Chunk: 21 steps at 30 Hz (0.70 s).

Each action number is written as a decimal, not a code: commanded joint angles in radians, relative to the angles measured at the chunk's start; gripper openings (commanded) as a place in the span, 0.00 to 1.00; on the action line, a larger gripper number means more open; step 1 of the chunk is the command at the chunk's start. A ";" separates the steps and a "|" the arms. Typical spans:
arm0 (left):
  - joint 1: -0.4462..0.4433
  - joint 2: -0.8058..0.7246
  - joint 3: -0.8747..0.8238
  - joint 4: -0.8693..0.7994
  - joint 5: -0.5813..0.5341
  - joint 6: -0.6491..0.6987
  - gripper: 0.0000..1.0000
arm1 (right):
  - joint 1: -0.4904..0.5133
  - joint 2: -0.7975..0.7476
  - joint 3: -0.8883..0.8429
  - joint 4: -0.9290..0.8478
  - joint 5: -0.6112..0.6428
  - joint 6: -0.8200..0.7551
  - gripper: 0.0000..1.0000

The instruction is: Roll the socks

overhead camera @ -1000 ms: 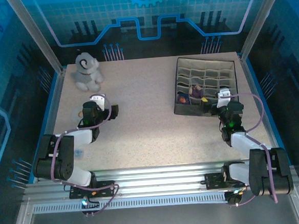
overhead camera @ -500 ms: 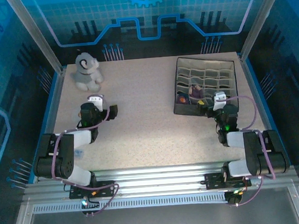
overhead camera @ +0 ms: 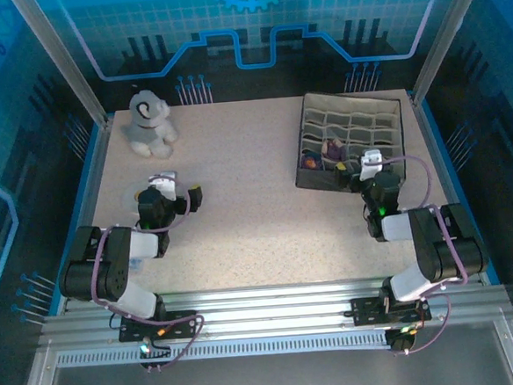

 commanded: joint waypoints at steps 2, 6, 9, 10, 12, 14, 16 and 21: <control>0.012 0.001 0.016 0.024 -0.001 -0.011 0.99 | 0.024 0.016 0.017 -0.112 0.047 -0.005 1.00; 0.012 0.001 0.015 0.025 -0.002 -0.011 0.99 | 0.023 0.016 0.017 -0.111 0.047 -0.005 1.00; 0.012 0.001 0.015 0.026 -0.002 -0.011 1.00 | 0.022 0.016 0.017 -0.111 0.047 -0.005 1.00; 0.012 0.002 0.015 0.024 -0.002 -0.013 1.00 | 0.023 0.017 0.018 -0.111 0.047 -0.005 1.00; 0.012 0.001 0.016 0.024 -0.003 -0.011 0.99 | 0.024 0.016 0.017 -0.111 0.047 -0.005 1.00; 0.012 0.002 0.023 0.015 -0.014 -0.017 0.99 | 0.024 0.016 0.018 -0.111 0.047 -0.005 1.00; 0.012 0.005 0.028 0.008 -0.016 -0.016 0.99 | 0.023 0.016 0.018 -0.111 0.047 -0.005 1.00; 0.012 0.005 0.034 -0.005 -0.050 -0.029 0.99 | 0.022 0.016 0.017 -0.111 0.047 -0.005 1.00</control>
